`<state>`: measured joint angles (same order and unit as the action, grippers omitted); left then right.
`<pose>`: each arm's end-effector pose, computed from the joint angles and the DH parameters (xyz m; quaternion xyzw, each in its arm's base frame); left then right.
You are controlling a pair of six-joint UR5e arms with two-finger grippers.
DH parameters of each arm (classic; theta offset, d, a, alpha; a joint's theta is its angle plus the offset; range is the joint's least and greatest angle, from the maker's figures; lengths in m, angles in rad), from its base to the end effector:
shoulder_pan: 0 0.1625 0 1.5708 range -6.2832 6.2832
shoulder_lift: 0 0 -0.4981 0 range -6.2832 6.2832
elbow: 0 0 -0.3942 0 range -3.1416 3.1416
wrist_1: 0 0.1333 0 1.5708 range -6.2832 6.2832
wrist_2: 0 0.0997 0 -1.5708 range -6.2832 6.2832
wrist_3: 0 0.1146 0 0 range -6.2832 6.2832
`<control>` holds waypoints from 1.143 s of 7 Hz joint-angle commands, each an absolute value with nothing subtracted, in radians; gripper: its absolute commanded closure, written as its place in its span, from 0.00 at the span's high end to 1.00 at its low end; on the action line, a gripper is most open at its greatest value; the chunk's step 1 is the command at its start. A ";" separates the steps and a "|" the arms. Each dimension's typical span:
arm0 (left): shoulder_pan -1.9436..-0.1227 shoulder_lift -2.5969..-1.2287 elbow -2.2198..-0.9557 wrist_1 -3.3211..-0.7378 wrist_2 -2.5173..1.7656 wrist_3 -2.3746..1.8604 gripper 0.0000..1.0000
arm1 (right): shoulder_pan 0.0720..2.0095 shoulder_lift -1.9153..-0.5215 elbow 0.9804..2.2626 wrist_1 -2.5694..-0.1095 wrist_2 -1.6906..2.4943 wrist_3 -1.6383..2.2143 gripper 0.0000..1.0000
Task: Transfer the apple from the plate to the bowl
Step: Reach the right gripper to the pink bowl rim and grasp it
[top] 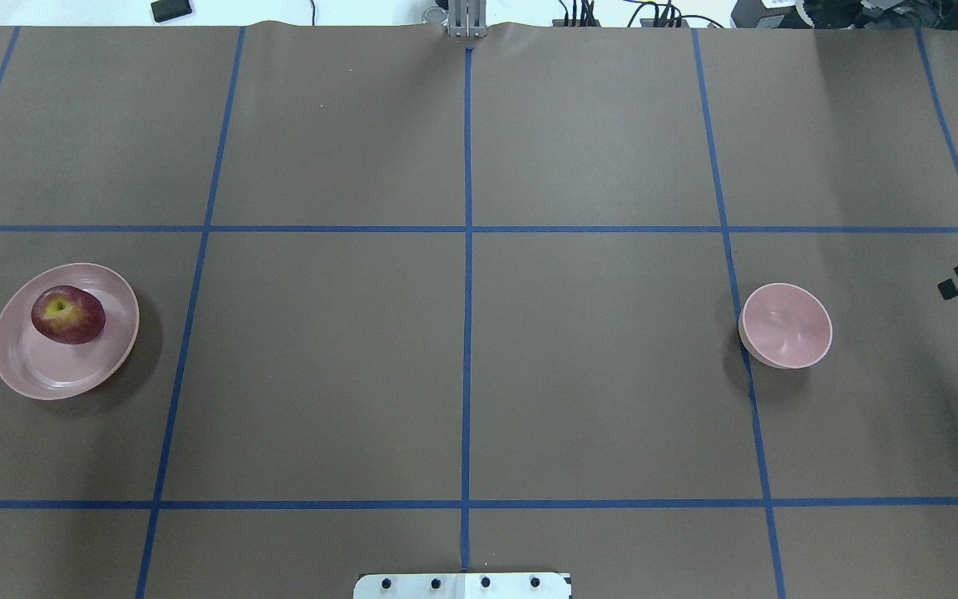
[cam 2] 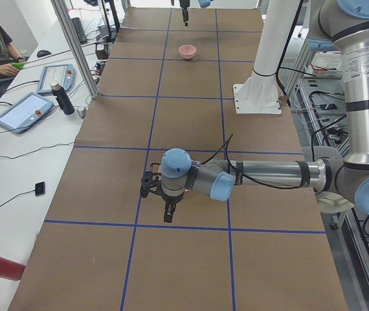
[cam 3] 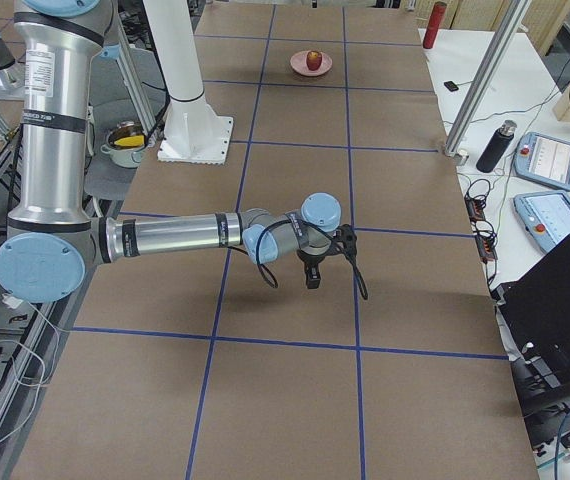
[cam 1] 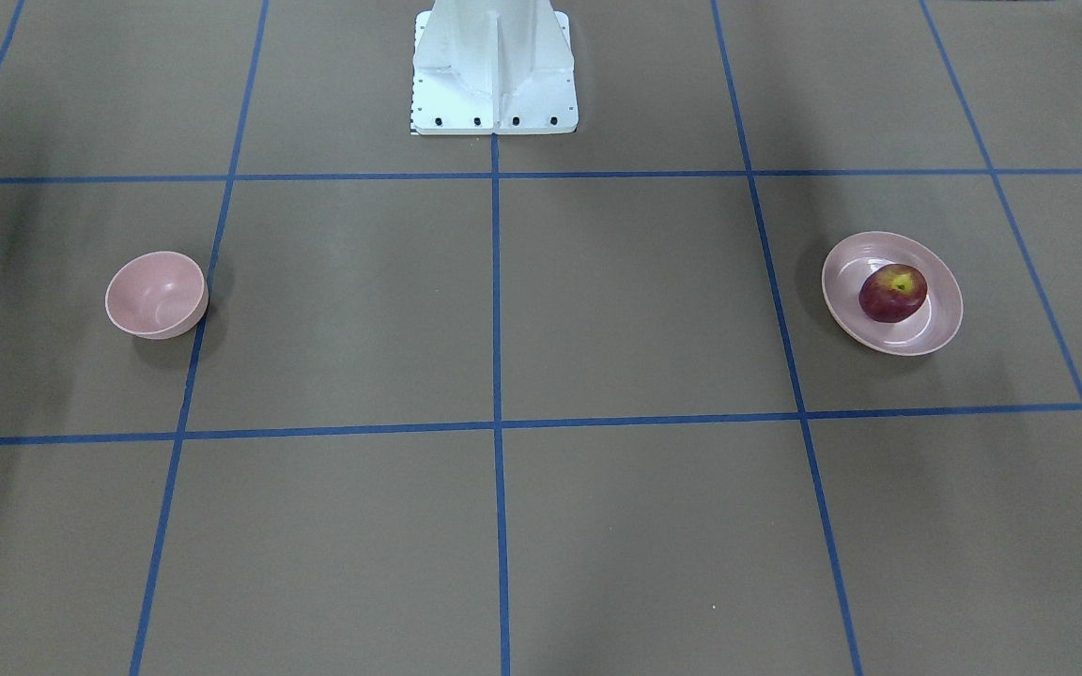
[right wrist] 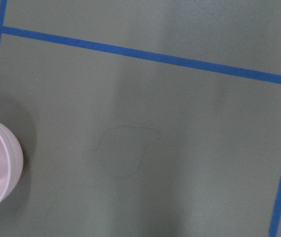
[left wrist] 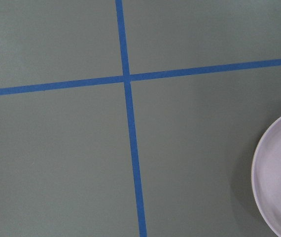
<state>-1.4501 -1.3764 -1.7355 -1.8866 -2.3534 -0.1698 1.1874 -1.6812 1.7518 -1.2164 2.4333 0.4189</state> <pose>-0.0020 -0.4197 0.7127 0.0758 0.3926 0.0319 0.9160 -0.1291 -0.4438 0.6566 0.0168 -0.4510 -0.0724 0.8894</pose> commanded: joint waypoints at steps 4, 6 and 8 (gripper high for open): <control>-1.448 -1.379 -1.695 -1.984 -2.356 -0.166 0.98 | 0.916 -1.632 1.746 -1.046 2.263 0.820 0.99; -1.448 -1.391 -1.640 -2.060 -2.355 -0.172 0.98 | 0.872 -1.611 1.746 -1.045 2.214 0.883 0.99; -1.448 -1.390 -1.641 -2.069 -2.361 -0.166 0.97 | 0.858 -1.608 1.746 -1.043 2.198 0.890 0.99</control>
<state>-1.4481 -1.3902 -1.6441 -2.0569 -2.3579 -0.1667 0.8692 -1.6110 1.7460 -1.0440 2.2090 0.8813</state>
